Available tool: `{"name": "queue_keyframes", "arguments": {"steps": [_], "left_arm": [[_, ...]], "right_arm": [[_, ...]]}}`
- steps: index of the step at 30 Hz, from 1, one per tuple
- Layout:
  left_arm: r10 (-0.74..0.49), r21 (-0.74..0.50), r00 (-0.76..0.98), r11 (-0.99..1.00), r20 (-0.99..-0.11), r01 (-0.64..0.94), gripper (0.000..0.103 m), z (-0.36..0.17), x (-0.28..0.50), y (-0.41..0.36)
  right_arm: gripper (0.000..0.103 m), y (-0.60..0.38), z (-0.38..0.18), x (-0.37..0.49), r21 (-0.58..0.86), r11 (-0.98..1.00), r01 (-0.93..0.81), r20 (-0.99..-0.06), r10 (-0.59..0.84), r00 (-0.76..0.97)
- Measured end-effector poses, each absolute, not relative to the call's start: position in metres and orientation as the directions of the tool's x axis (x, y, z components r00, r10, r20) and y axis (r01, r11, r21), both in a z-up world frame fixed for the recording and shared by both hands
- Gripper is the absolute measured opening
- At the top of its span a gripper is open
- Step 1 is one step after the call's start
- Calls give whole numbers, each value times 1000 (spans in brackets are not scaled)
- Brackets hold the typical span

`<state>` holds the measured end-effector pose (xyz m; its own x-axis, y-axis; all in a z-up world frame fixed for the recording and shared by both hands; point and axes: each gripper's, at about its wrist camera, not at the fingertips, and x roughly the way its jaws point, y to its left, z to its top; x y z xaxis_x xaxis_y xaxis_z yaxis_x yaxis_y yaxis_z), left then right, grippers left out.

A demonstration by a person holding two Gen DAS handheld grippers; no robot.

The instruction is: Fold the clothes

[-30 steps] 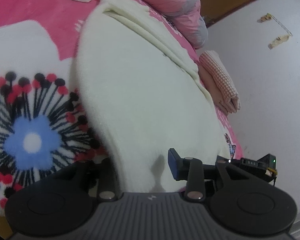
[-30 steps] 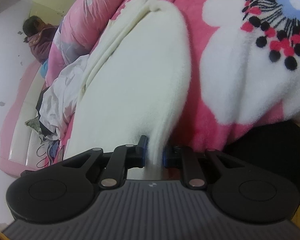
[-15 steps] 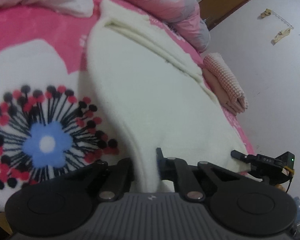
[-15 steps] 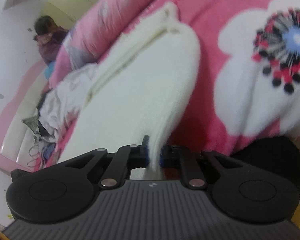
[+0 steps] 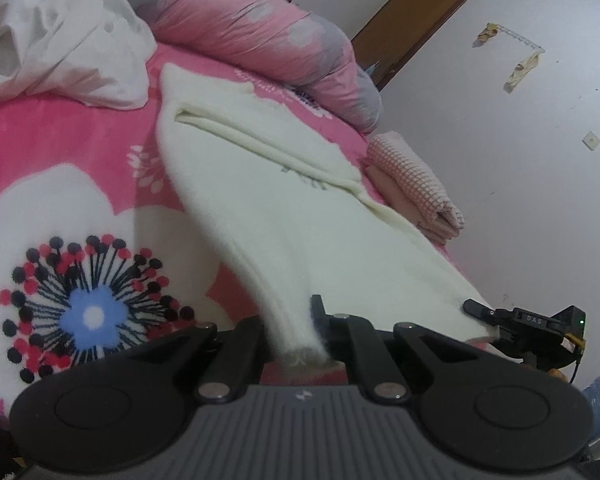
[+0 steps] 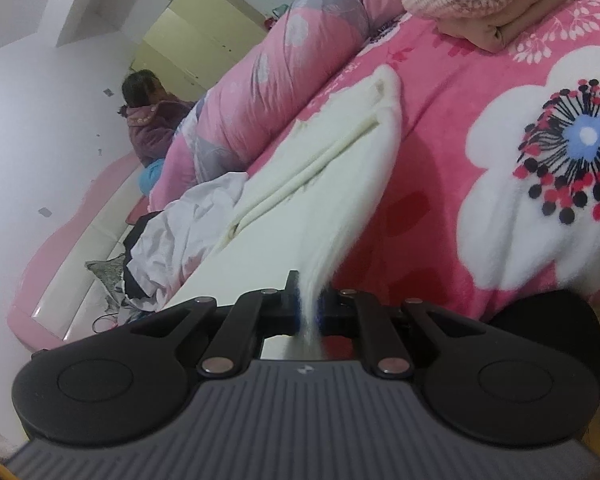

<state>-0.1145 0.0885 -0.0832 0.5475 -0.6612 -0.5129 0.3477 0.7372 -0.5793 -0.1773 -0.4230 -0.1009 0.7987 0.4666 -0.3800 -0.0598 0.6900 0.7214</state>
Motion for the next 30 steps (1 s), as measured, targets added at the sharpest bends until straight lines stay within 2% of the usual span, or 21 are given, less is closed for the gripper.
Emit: {"name": "queue_keyframes", "arguments": {"steps": [11,20,26,30], "left_arm": [[-683,-555,554,722,-476,413,4,-66,-145,95],[-712,-568,527,696,-464,439,4,-58,-193,119],[-732,-617,525,666,-434,419,5,-71,-193,128],[-728,-624,514,671,-454,400,5,-81,-185,125]], "right_arm": [[5,-421,-81,-205,723,683,-101,-334,475,814],[5,-409,-69,-262,734,671,-102,-317,472,823],[5,-405,-75,-283,754,654,-59,-333,459,824],[5,-401,-79,-275,763,644,-48,-340,464,818]]}}
